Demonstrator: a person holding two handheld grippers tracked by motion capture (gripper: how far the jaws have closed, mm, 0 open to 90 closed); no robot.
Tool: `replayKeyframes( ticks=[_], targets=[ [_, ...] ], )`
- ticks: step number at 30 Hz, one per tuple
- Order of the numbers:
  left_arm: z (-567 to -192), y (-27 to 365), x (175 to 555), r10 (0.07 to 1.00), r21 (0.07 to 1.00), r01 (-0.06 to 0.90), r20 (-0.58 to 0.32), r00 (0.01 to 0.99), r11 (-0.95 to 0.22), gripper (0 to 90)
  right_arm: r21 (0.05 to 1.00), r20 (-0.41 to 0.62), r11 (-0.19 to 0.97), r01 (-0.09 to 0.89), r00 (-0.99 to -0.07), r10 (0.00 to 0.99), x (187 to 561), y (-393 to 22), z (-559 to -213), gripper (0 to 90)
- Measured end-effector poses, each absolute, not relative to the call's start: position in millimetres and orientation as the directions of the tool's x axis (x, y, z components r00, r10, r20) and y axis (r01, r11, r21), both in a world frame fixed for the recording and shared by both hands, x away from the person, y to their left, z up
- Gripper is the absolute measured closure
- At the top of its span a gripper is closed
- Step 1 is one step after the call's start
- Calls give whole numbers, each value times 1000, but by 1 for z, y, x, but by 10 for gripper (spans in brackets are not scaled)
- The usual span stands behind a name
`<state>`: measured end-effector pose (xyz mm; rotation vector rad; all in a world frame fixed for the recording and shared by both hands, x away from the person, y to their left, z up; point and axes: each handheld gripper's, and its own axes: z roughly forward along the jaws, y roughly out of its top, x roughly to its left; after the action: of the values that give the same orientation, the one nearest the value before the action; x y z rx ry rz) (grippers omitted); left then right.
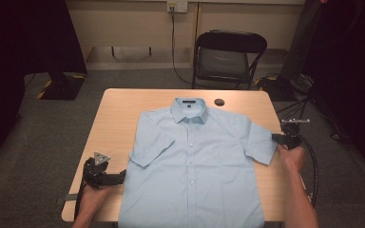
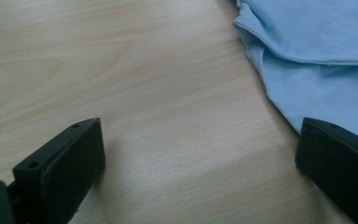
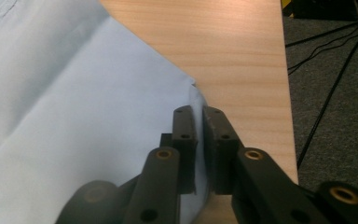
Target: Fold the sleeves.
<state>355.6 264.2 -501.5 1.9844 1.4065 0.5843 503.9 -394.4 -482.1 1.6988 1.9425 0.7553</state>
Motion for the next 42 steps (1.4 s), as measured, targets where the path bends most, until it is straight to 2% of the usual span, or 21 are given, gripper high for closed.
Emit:
replayKeyframes(
  ticks=[6, 31, 42],
  targets=[
    [-501, 264, 356, 943, 711, 664, -2, 331, -232, 10, 663, 44, 79, 745, -144, 989, 503, -395, -480, 866],
    [-501, 264, 355, 944, 711, 664, -3, 330, -230, 11, 785, 96, 41, 618, -187, 978, 480, -386, -433, 872],
    [-501, 264, 355, 944, 711, 664, -3, 330, -230, 11, 815, 100, 68, 575, -255, 962, 476, -368, -411, 873]
  ],
)
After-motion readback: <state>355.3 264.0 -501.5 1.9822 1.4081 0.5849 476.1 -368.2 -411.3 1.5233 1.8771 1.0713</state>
